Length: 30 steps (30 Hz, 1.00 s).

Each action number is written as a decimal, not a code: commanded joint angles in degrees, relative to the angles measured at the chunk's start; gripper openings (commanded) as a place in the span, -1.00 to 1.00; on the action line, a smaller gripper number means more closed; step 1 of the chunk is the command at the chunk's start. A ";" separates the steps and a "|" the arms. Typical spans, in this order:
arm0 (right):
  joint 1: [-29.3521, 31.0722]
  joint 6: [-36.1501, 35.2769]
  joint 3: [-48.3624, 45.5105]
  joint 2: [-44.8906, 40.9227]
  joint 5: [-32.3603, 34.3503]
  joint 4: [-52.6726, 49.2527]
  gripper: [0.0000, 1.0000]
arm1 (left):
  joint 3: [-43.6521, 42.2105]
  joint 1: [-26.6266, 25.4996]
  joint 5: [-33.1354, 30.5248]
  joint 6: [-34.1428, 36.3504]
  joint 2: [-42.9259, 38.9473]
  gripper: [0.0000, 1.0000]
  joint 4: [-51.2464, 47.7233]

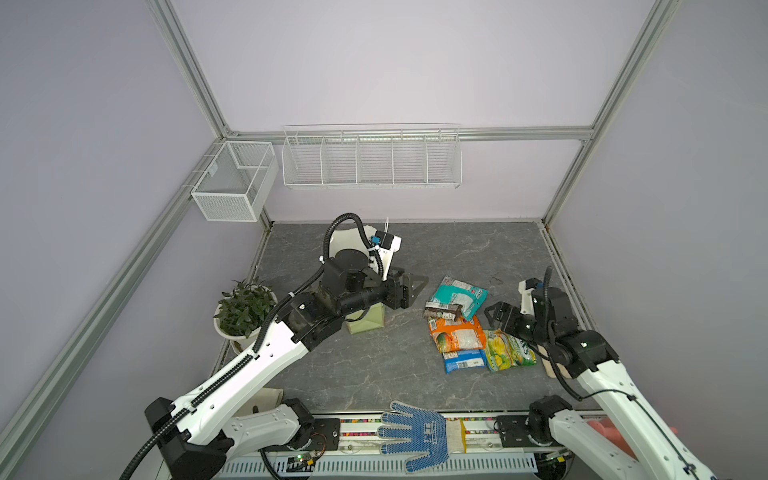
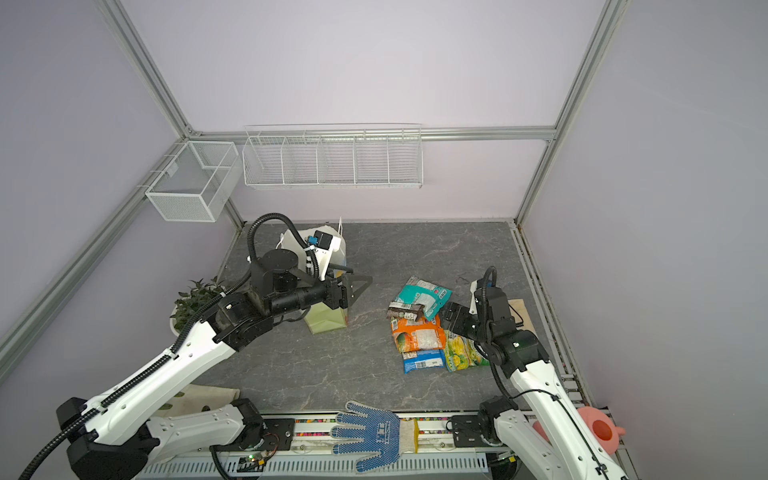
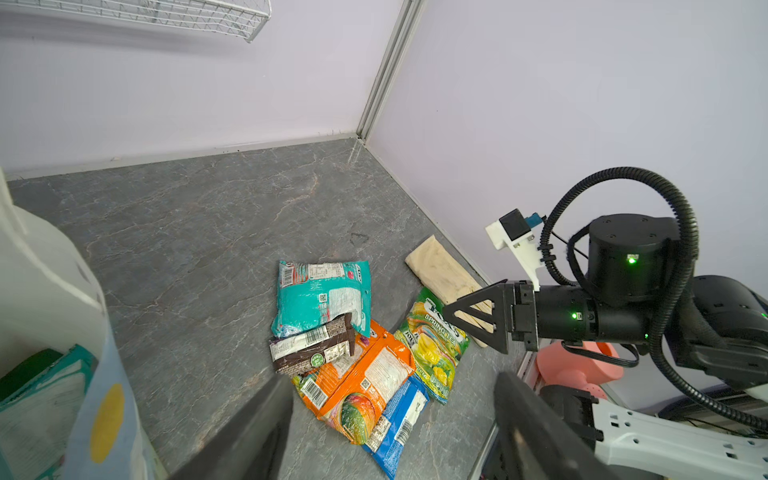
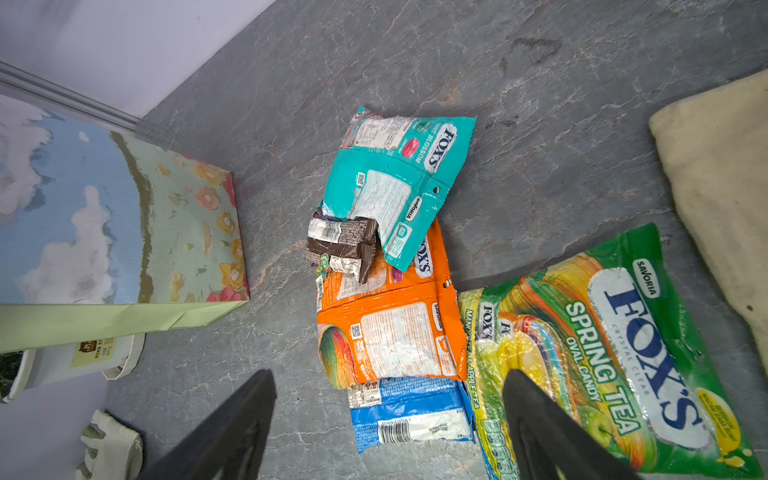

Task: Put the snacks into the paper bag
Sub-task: 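Reach the left gripper toward the orange packet in the snack pile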

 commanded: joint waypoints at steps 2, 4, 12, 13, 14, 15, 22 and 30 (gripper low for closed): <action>-0.22 1.11 -1.21 -1.64 0.57 0.43 0.77 | -2.28 -1.82 -0.77 -1.93 1.71 0.53 1.95; -0.16 1.08 -1.34 -1.82 0.51 0.56 0.77 | -3.17 -2.75 -0.94 -2.62 2.35 0.53 2.70; -0.19 1.30 -1.79 -1.27 -0.44 0.99 0.77 | -6.47 -4.76 -0.99 -5.62 5.13 0.53 6.63; -0.18 1.32 -1.93 -1.25 -0.55 1.03 0.77 | -6.86 -5.00 -1.03 -5.96 5.58 0.53 6.95; -0.18 1.42 -2.02 -1.11 -0.56 1.22 0.77 | -7.20 -5.21 -1.10 -6.27 5.92 0.53 7.25; -0.16 1.46 -2.01 -0.99 -0.59 1.25 0.77 | -7.65 -5.29 -1.22 -6.66 6.41 0.52 7.72; -0.15 1.48 -2.23 0.45 -0.77 1.49 0.77 | -12.02 -5.65 -0.61 -10.14 9.24 0.51 11.93; -0.19 1.65 -2.40 1.29 -0.87 1.97 0.77 | -17.13 -5.65 0.21 -14.06 12.47 0.50 18.33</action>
